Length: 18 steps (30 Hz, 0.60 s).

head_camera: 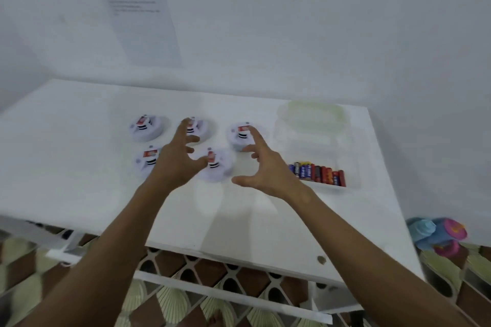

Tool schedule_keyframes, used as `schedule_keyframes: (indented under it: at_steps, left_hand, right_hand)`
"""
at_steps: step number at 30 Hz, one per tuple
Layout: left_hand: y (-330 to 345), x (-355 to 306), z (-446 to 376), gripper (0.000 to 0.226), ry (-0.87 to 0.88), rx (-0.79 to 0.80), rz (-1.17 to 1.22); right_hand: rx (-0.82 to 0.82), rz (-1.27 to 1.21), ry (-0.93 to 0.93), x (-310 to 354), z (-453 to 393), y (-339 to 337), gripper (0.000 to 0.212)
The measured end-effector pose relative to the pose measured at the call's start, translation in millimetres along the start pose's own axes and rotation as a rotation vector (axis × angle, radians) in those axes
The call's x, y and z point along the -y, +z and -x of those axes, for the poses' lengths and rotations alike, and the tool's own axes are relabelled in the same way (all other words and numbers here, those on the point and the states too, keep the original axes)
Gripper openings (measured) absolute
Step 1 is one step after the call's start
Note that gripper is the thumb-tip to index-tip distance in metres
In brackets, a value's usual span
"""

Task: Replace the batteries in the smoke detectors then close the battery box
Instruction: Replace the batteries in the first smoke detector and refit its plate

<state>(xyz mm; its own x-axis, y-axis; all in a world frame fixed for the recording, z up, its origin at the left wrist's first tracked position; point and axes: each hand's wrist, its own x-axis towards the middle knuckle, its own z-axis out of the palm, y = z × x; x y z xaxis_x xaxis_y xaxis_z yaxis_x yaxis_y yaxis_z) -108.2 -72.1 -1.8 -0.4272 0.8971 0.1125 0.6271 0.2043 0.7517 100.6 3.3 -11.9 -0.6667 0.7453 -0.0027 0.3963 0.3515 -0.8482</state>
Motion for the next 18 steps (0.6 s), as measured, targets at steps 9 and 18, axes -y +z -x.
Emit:
schedule_keyframes:
  at_steps: [9,18]
  left_hand:
    - [-13,52,-19,0.113,0.0,0.281,-0.049]
    - [-4,67,-33,0.107,0.01,0.423,0.093]
  right_hand:
    - [-0.065,-0.02,0.067,-7,-47,57,0.119]
    - [-0.08,0.002,0.091,-16,-55,74,0.121]
